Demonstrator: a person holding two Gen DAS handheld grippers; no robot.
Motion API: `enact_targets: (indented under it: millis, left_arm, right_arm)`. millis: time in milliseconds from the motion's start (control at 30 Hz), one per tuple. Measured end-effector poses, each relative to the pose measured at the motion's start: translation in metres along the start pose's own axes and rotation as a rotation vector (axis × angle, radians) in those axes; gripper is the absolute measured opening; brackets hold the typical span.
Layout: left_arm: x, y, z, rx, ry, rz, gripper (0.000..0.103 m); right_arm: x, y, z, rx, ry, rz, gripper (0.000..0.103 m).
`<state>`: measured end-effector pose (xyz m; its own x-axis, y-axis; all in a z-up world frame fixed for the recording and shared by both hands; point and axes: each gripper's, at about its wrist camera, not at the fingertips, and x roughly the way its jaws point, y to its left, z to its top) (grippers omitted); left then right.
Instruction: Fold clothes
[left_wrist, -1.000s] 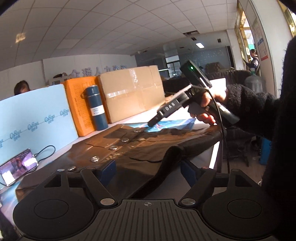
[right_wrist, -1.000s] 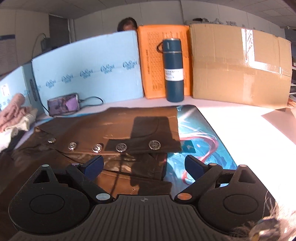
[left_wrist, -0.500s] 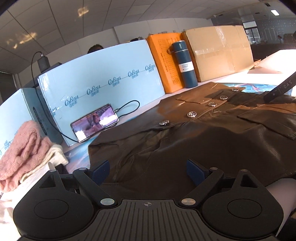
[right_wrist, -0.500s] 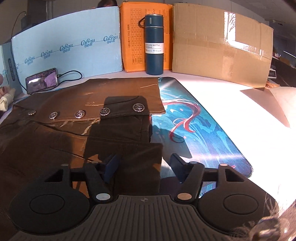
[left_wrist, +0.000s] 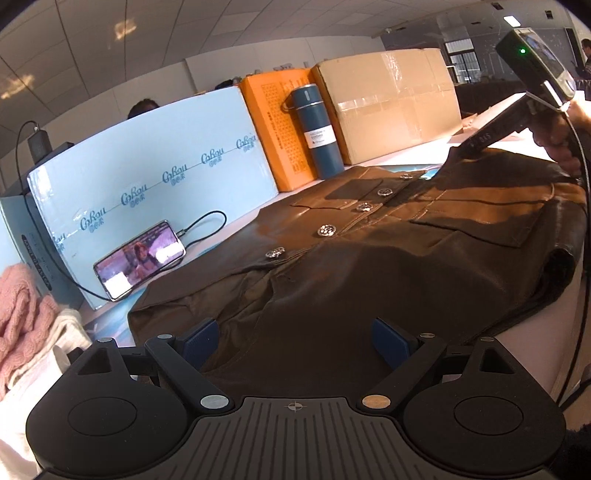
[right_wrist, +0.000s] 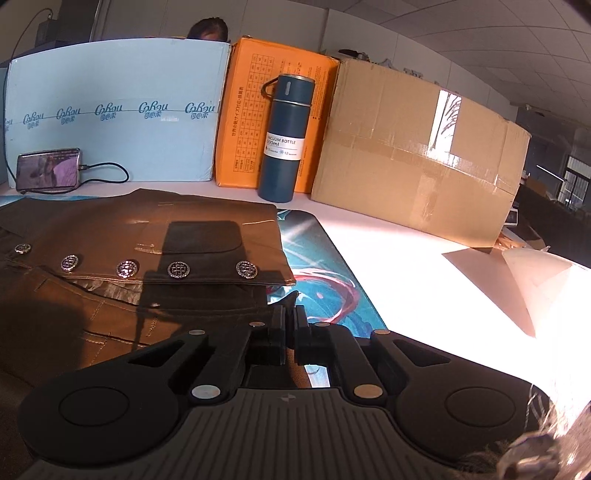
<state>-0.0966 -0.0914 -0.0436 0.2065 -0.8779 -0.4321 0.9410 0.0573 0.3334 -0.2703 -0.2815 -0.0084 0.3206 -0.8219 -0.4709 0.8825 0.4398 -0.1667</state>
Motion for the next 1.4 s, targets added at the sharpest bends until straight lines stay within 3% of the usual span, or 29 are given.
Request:
enact_targets:
  millis: [133, 200, 367, 467, 600, 633, 767, 933, 1067, 1233, 1300, 1400]
  left_arm:
    - [-0.004, 0.004, 0.006, -0.029, -0.042, -0.009, 0.092]
    - [-0.005, 0.006, 0.011, -0.046, -0.067, -0.006, 0.092]
    - [0.003, 0.002, 0.021, -0.018, -0.076, -0.006, 0.092]
    - [0.008, 0.0, 0.017, 0.019, -0.032, -0.015, 0.092]
    - [0.013, -0.001, 0.009, 0.06, 0.024, -0.016, 0.094]
    - [0.013, 0.0, 0.009, 0.06, 0.021, -0.01, 0.095]
    - [0.008, 0.002, 0.008, 0.041, -0.006, 0.009, 0.095]
    - [0.007, 0.0, 0.008, 0.042, -0.002, 0.0, 0.096]
    - [0.01, -0.002, 0.006, 0.052, 0.014, 0.011, 0.099]
    - [0.011, -0.004, 0.006, 0.058, 0.01, 0.027, 0.1]
    - [0.007, -0.007, 0.007, 0.074, -0.012, 0.046, 0.1]
    - [-0.011, -0.013, 0.011, 0.083, -0.124, -0.003, 0.1]
  right_arm:
    - [-0.003, -0.006, 0.013, 0.013, -0.06, 0.08, 0.004]
    - [0.003, -0.005, 0.016, -0.013, -0.058, 0.073, 0.004]
    - [0.038, 0.002, -0.001, -0.096, 0.07, 0.038, 0.004]
    - [0.04, 0.002, -0.011, -0.117, 0.077, 0.017, 0.01]
    - [0.03, -0.003, -0.015, -0.106, 0.039, -0.032, 0.059]
    - [0.026, -0.005, -0.016, -0.099, 0.026, -0.041, 0.066]
    - [-0.003, -0.008, -0.02, -0.052, -0.079, -0.021, 0.08]
    - [-0.056, 0.002, -0.039, -0.055, -0.284, 0.149, 0.1]
    - [-0.081, 0.016, -0.057, -0.159, -0.287, 0.231, 0.102]
    - [-0.079, 0.027, -0.081, -0.294, -0.176, 0.17, 0.102]
    - [-0.075, 0.025, -0.086, -0.261, -0.164, 0.157, 0.103]
    - [-0.077, 0.022, -0.09, -0.217, -0.19, 0.157, 0.103]
